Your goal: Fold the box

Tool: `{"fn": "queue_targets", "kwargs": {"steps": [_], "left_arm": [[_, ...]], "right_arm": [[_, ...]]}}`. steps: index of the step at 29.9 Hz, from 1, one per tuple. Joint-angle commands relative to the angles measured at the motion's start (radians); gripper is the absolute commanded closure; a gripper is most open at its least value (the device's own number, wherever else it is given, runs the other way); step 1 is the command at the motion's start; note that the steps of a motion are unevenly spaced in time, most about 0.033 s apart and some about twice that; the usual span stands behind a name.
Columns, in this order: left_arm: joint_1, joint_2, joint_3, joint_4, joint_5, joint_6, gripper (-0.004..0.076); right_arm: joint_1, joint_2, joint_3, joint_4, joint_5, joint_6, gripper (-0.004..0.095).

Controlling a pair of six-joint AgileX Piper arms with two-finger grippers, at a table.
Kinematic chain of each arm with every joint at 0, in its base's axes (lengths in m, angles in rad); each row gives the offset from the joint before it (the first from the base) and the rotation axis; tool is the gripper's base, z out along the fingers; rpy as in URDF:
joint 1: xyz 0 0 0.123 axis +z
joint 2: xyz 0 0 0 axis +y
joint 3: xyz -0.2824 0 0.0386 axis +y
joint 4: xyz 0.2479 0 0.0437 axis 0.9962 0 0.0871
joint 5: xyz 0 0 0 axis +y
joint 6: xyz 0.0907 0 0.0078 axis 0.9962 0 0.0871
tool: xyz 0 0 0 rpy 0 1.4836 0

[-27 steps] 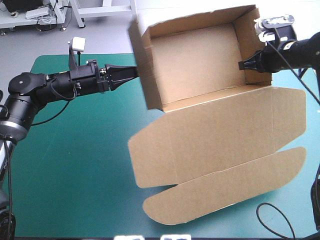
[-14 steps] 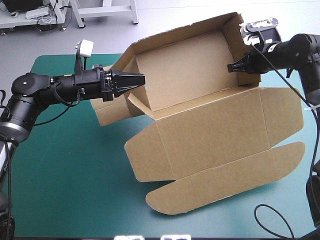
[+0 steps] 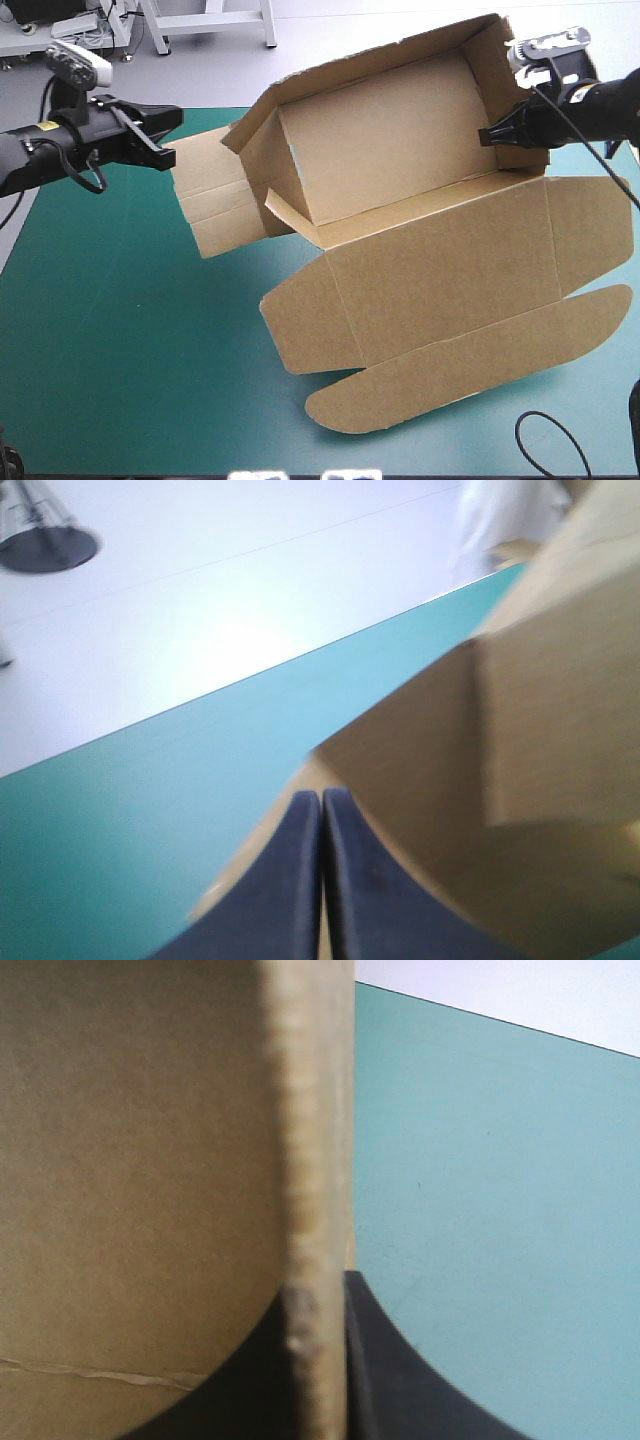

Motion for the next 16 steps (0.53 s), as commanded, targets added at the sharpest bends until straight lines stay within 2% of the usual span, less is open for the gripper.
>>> {"fn": "queue_targets", "kwargs": {"steps": [1,6,8,13,16], "left_arm": [[0.077,-0.033,-0.024,0.136,-0.047,-0.112,0.0733],[0.157,-0.033,0.023,0.343,-0.044,-0.225,0.0733],[0.179,-0.031,0.064,0.364,-0.062,-0.226,0.0733],[0.181,-0.016,0.181,0.302,-0.17,-0.228,0.0733],[0.181,0.005,0.243,0.075,-0.188,-0.185,0.0733]], "right_arm": [[-0.082,-0.062,-0.035,0.179,-0.014,-0.054,0.0926],[-0.206,-0.067,-0.035,0.445,0.054,-0.151,0.0926],[-0.238,-0.067,-0.035,0.5,0.054,-0.16,0.0926],[-0.256,-0.067,-0.035,0.534,0.054,-0.171,0.0926],[-0.254,-0.067,-0.035,0.539,0.054,-0.177,0.0926]]}}
